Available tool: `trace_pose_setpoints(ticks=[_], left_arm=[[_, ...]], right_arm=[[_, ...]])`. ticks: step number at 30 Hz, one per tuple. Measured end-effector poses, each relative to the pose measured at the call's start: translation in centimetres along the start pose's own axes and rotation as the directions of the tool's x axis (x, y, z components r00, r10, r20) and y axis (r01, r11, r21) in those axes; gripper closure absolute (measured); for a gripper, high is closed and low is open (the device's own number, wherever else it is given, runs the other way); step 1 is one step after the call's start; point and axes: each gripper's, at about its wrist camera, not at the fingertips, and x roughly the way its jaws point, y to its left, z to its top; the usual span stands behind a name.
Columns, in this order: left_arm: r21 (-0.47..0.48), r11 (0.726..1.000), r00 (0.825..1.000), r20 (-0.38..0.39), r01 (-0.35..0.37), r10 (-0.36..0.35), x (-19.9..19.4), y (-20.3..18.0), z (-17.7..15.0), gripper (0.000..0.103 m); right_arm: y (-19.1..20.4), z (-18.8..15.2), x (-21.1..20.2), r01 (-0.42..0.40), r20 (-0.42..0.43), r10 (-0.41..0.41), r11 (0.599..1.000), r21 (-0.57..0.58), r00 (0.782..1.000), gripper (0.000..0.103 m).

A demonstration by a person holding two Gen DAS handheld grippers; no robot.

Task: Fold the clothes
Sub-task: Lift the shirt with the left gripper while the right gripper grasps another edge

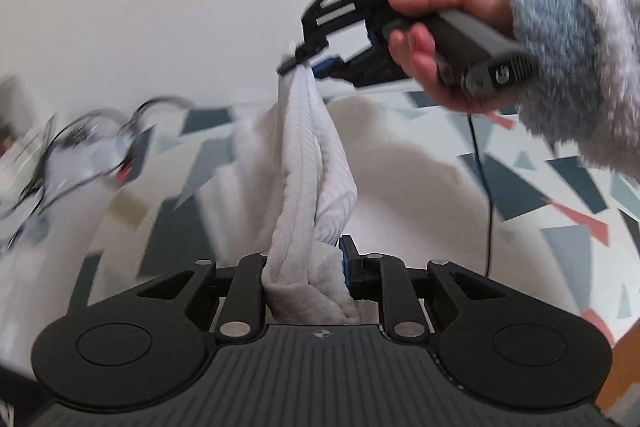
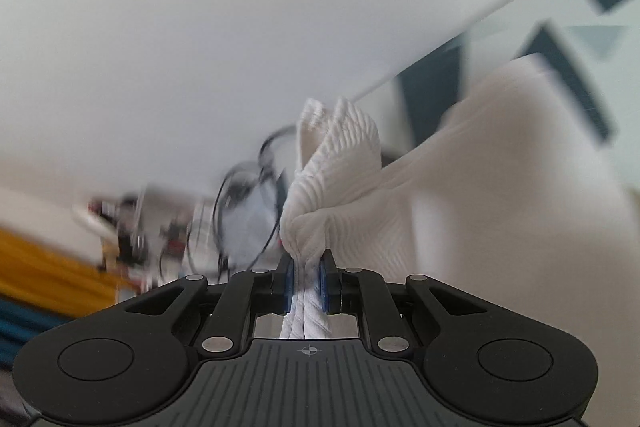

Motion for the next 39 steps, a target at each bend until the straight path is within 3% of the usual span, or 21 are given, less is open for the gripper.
trace_pose_setpoints(ticks=[4,8,10,14,17,20,23,30,35,37,39], left_arm=[[-0.142,0.989,0.997,-0.063,-0.041,0.032,0.2,2.8,-2.3,0.084],[-0.208,0.976,0.991,-0.123,-0.069,0.044,0.6,3.5,-4.2,0.084],[-0.205,0.976,0.992,-0.115,-0.072,0.049,0.2,3.0,-4.1,0.084],[-0.104,0.995,1.0,0.016,-0.004,0.005,-1.3,0.7,-1.9,0.084],[-0.017,0.995,0.99,0.109,0.097,-0.095,-2.0,-1.9,0.5,0.084],[0.041,0.986,0.973,0.156,0.164,-0.169,-2.1,-4.7,2.5,0.084],[0.021,0.981,0.972,0.134,0.193,-0.194,-1.2,-5.7,3.0,0.084],[-0.172,0.981,0.995,-0.029,0.092,-0.099,1.6,-2.3,0.1,0.084],[-0.335,0.942,0.994,-0.102,-0.012,-0.024,1.9,2.2,-2.7,0.084],[-0.333,0.943,0.995,-0.096,-0.016,-0.018,1.2,2.5,-2.4,0.085],[-0.291,0.956,0.997,-0.058,0.032,-0.051,0.2,1.5,-1.2,0.086]], right_arm=[[4.3,-2.3,5.9,0.047,-0.103,-0.061,0.989,-0.138,0.993,0.091],[5.4,-4.9,10.7,0.096,-0.172,-0.123,0.983,-0.156,0.977,0.091],[5.6,-5.8,11.0,0.09,-0.178,-0.117,0.984,-0.155,0.977,0.091],[4.5,-4.8,7.9,0.037,-0.122,-0.052,0.992,-0.123,0.991,0.091],[3.2,-2.8,3.7,0.037,-0.028,-0.041,0.992,-0.122,0.999,0.091],[2.4,-1.7,0.2,0.067,0.062,-0.059,0.989,-0.13,0.996,0.091],[1.7,-1.0,-0.4,0.101,0.07,-0.092,0.987,-0.127,0.993,0.091],[-0.1,-3.5,7.6,0.153,-0.013,-0.155,0.983,-0.106,0.988,0.091],[-0.2,-5.9,12.4,0.175,-0.066,-0.185,0.976,-0.131,0.981,0.091],[0.1,-6.0,12.2,0.145,-0.071,-0.155,0.982,-0.121,0.985,0.091],[0.3,-5.4,10.8,0.092,-0.059,-0.097,0.992,-0.091,0.993,0.091]])
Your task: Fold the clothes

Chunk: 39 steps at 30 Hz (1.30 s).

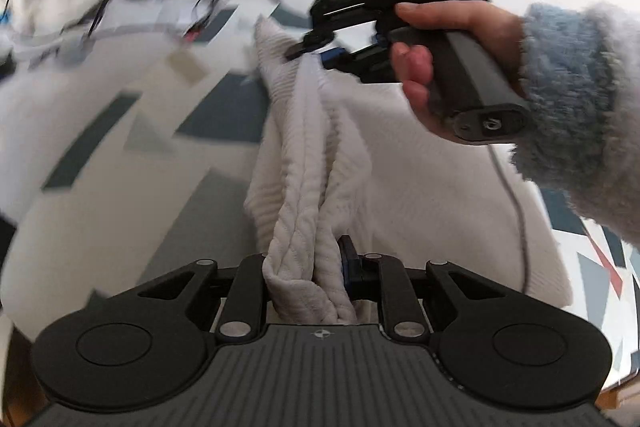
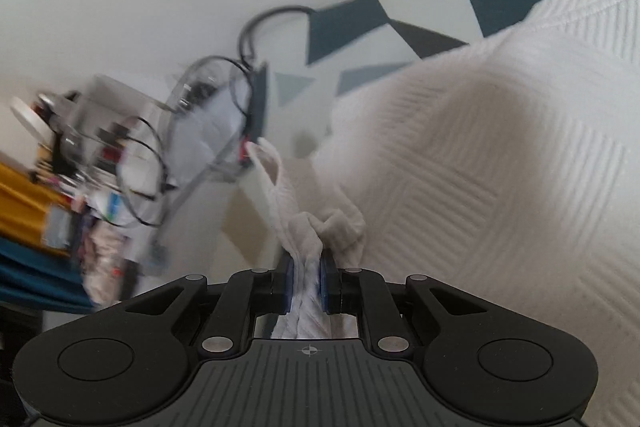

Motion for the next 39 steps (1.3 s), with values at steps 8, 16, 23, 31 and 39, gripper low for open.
trace_pose_setpoints(ticks=[8,16,23,31,39], left_arm=[[0.296,0.901,0.938,0.043,0.318,-0.345,-2.5,-10.2,5.0,0.087],[0.45,0.669,0.761,-0.039,0.591,-0.647,-1.3,-23.7,7.3,0.087],[0.269,0.677,0.715,-0.068,0.685,-0.696,2.7,-24.3,7.2,0.087],[0.024,0.834,0.834,-0.044,0.551,-0.55,5.2,-11.7,5.5,0.087],[-0.252,0.914,0.945,0.005,0.318,-0.328,5.5,-0.3,2.1,0.088]], right_arm=[[-6.5,3.1,-17.0,-0.189,0.291,0.142,0.972,0.141,0.946,0.091],[-16.2,2.8,-39.1,-0.171,0.622,-0.04,0.946,0.276,0.782,0.092],[-18.0,4.1,-43.2,-0.085,0.643,-0.138,0.949,0.303,0.753,0.091],[-13.0,8.0,-27.9,-0.022,0.393,-0.052,0.983,0.182,0.918,0.091],[-7.6,8.2,-11.2,0.02,0.16,-0.032,0.997,0.075,0.987,0.091]])
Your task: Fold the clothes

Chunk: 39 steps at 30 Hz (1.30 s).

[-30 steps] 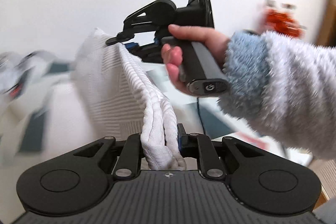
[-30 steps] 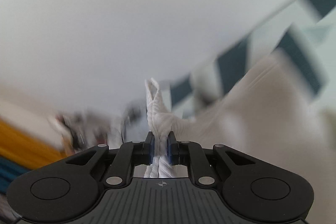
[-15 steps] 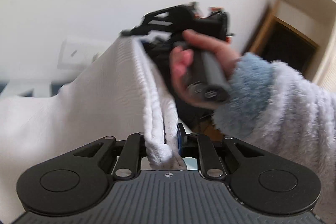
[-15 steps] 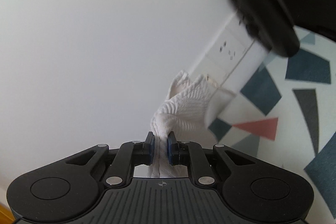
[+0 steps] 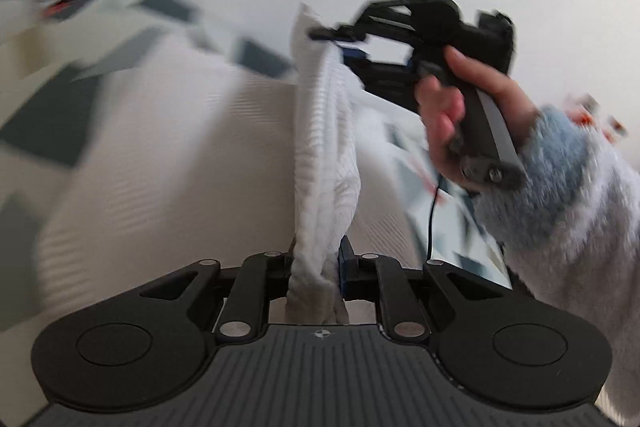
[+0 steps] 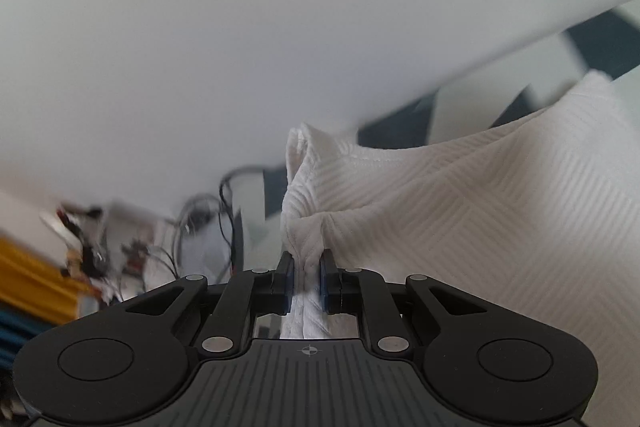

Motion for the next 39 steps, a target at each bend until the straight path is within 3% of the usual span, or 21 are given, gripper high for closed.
trace_pose_setpoints(ticks=[5,10,12,16,18,19,21,22,23,26,28,30,32,34,36,39], left_arm=[[-0.011,1.0,1.0,0.011,-0.007,0.007,-0.8,1.3,0.0,0.089],[0.019,0.998,0.997,0.03,0.067,-0.068,-2.2,1.3,0.2,0.089],[0.03,0.995,0.996,-0.005,0.09,-0.09,-2.0,2.3,0.4,0.089],[-0.076,0.997,0.999,-0.051,-0.012,0.009,-0.4,5.8,0.0,0.088],[-0.134,0.984,0.991,-0.08,-0.121,0.111,0.3,7.8,-0.4,0.078],[-0.164,0.977,0.989,-0.079,-0.133,0.121,0.3,8.4,-0.5,0.077],[-0.194,0.973,0.992,-0.059,-0.123,0.113,-0.4,8.7,-0.4,0.066],[-0.168,0.975,0.989,-0.059,-0.144,0.136,-0.6,8.2,-0.2,0.058],[-0.143,0.976,0.986,-0.059,-0.166,0.159,-0.8,7.8,0.1,0.046],[-0.019,0.965,0.965,-0.023,-0.262,0.261,-1.2,5.6,0.6,0.014],[0.064,0.948,0.95,-0.018,-0.311,0.313,-0.7,4.3,0.9,0.012],[0.099,0.94,0.941,-0.054,-0.328,0.334,0.4,4.0,1.0,0.012],[0.099,0.936,0.932,-0.098,-0.339,0.348,1.3,4.1,0.6,0.012],[0.094,0.927,0.919,-0.131,-0.363,0.372,2.0,4.3,0.1,0.012],[0.108,0.923,0.916,-0.123,-0.369,0.381,2.4,4.0,-0.1,0.012],[0.123,0.914,0.907,-0.124,-0.388,0.402,3.2,3.6,-0.1,0.012]], right_arm=[[2.3,-1.8,3.2,0.019,-0.039,-0.02,0.999,-0.029,0.999,0.091],[6.7,-3.7,2.6,0.017,-0.005,-0.018,0.991,-0.134,1.0,0.091],[7.8,-4.1,3.2,0.018,-0.005,-0.019,0.987,-0.163,1.0,0.091],[8.0,-5.7,8.1,0.103,-0.065,-0.117,0.977,-0.187,0.991,0.085],[7.5,-6.5,10.8,0.123,-0.093,-0.144,0.972,-0.2,0.985,0.072],[7.6,-6.8,11.5,0.111,-0.095,-0.135,0.968,-0.224,0.986,0.067],[8.1,-6.8,12.0,0.029,-0.118,-0.062,0.965,-0.262,0.991,0.023],[8.2,-6.5,11.9,-0.017,-0.155,-0.025,0.965,-0.26,0.988,0.018],[8.2,-6.0,11.4,-0.041,-0.175,-0.004,0.968,-0.248,0.985,0.019],[7.2,-3.5,7.8,-0.082,-0.135,0.057,0.978,-0.193,0.989,0.017],[6.0,-1.5,4.6,-0.088,-0.079,0.076,0.982,-0.166,0.994,0.016],[4.0,0.7,1.4,-0.017,0.007,0.018,0.986,-0.166,1.0,0.016],[1.6,2.4,-1.4,0.1,0.095,-0.086,0.982,-0.161,0.992,0.016],[-0.7,3.4,-3.4,0.255,0.156,-0.231,0.954,-0.156,0.96,0.016],[-2.7,3.7,-4.1,0.385,0.163,-0.358,0.903,-0.191,0.919,0.016],[-5.3,3.5,-3.7,0.472,0.145,-0.451,0.86,-0.192,0.881,0.016]])
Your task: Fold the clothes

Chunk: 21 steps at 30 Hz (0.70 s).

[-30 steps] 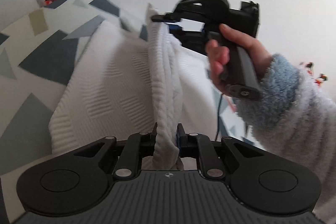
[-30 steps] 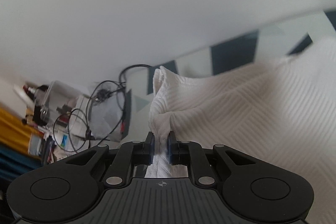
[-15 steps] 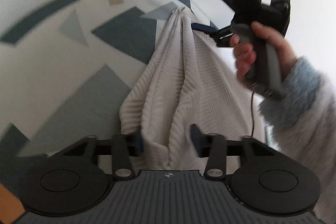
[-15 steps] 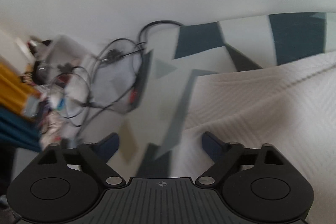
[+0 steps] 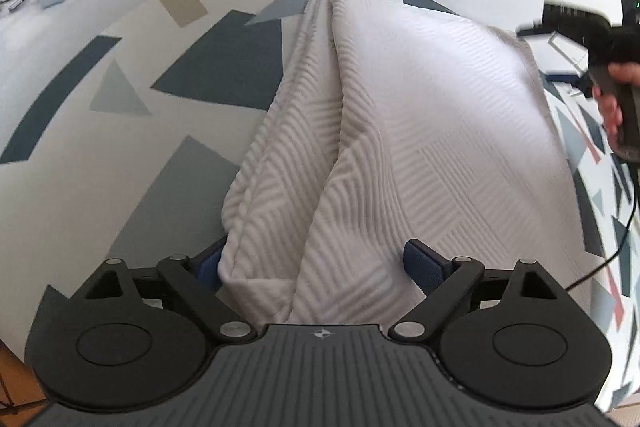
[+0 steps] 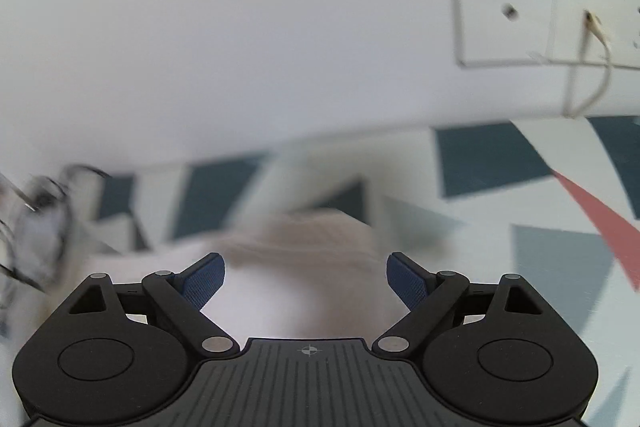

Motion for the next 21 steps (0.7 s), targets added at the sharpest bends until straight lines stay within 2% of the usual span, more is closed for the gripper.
trace_pose_setpoints(ticks=[2,3,5,6,7,8,9,12,16,18,21], left_arm=[[0.005,1.0,1.0,0.003,-0.017,0.017,0.3,-0.4,0.0,0.012],[0.011,1.0,1.0,0.008,-0.023,0.023,0.3,-0.5,0.1,0.018],[0.027,0.999,0.999,0.024,-0.023,0.022,0.3,-0.6,0.2,0.033],[0.026,1.0,1.0,0.025,-0.014,0.014,0.3,-0.6,0.3,0.037],[0.023,1.0,1.0,0.025,-0.007,0.006,0.3,-0.5,0.5,0.043],[0.022,1.0,1.0,0.024,-0.003,0.002,0.3,-0.5,0.6,0.048],[0.029,1.0,1.0,0.024,-0.005,0.005,0.4,-0.7,0.8,0.051],[0.072,0.997,0.999,0.032,-0.029,0.027,0.7,-1.2,1.5,0.052],[0.172,0.984,0.997,0.06,-0.053,0.043,1.9,-2.0,3.6,0.051],[0.196,0.979,0.998,0.057,-0.05,0.039,3.0,-2.1,4.9,0.038],[0.226,0.973,0.998,0.06,-0.04,0.027,5.0,-2.7,7.2,0.027]], right_arm=[[-1.0,-0.4,1.1,0.006,-0.012,-0.006,0.999,0.035,1.0,0.02],[-1.4,-0.6,1.7,-0.006,-0.013,0.007,0.999,0.054,1.0,0.032],[-1.2,-1.1,2.4,-0.047,0.0,0.048,0.998,0.05,0.999,0.05],[-0.6,-1.3,2.7,-0.068,0.012,0.068,0.998,0.015,0.998,0.069],[-0.3,-1.3,2.7,-0.075,0.021,0.075,0.997,-0.016,0.997,0.075],[0.1,-1.4,2.7,-0.074,0.029,0.075,0.996,-0.043,0.997,0.086],[0.0,-1.4,2.6,-0.074,0.036,0.076,0.996,-0.041,0.996,0.091],[-0.9,-1.6,2.2,-0.071,0.058,0.07,0.997,0.011,0.996,0.095],[-4.3,-3.9,-0.7,-0.014,0.116,0.001,0.994,0.111,0.993,0.095],[-6.4,-5.8,-2.7,0.023,0.134,-0.045,0.987,0.162,0.99,0.095],[-9.6,-10.1,-6.4,0.08,0.134,-0.115,0.966,0.245,0.984,0.095]])
